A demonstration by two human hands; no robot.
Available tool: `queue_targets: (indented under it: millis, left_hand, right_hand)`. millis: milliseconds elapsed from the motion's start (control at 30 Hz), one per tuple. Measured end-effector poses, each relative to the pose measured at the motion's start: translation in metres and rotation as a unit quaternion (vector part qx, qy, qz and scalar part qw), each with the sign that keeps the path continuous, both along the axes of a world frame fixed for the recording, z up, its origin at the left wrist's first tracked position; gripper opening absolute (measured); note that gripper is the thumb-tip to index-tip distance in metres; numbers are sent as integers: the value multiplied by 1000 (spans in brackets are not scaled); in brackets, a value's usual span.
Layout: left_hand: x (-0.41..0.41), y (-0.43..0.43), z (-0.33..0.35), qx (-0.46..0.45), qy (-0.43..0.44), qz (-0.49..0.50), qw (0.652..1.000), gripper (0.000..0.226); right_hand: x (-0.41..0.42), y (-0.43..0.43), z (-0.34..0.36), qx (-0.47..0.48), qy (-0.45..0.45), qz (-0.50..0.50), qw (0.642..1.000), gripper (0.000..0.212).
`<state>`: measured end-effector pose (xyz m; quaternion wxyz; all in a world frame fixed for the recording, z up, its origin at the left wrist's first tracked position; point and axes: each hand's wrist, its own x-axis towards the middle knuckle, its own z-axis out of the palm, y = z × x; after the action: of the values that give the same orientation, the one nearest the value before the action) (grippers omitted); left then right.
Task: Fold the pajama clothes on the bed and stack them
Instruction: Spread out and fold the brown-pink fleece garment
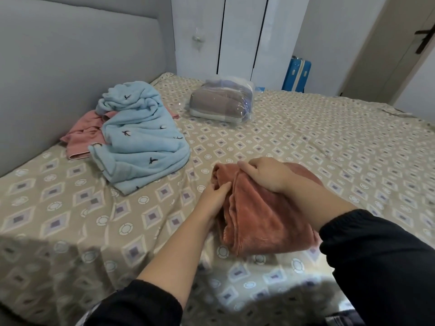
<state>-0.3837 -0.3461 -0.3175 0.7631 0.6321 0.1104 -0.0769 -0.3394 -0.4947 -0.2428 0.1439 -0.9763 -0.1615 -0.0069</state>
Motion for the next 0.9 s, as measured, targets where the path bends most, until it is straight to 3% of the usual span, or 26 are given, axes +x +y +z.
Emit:
queue_targets:
  millis: [100, 200, 300, 400, 467, 533, 600, 667, 733, 900]
  left_hand:
    - [2, -2, -3, -26, 32, 11, 999, 14]
    - [2, -2, -3, -87, 72, 27, 993, 15]
    - [2, -1, -2, -142, 87, 13, 986, 21]
    - [2, 3, 1, -183, 108, 1, 977, 15]
    - [5, 8, 2, -183, 115, -3, 976, 11]
    - [7, 11, 1, -170, 106, -7, 980, 8]
    - [8, 13, -2, -155, 94, -8, 983, 8]
    - [9, 14, -5, -133, 84, -5, 987, 9]
    - [9, 14, -6, -123, 82, -7, 989, 9]
    - [8, 19, -6, -119, 78, 3, 990, 12]
  right_hand:
    - [-8, 1, -7, 35, -132, 32, 990, 50]
    - [-16, -4, -11, 79, -173, 52, 980, 47]
    - [-16, -7, -9, 58, -127, 29, 990, 48]
    - [-10, -6, 9, -10, 14, 5, 1000, 41]
    - [-9, -4, 23, -46, 42, 5, 998, 38]
    - [-8, -1, 28, -65, -9, 5, 998, 42]
    - [-10, 2, 25, -11, -129, 16, 991, 44]
    - [-9, 5, 22, 75, -283, 36, 955, 41]
    - [-2, 9, 16, 115, -361, 48, 924, 38]
    - [16, 21, -39, 34, -217, -8, 976, 38]
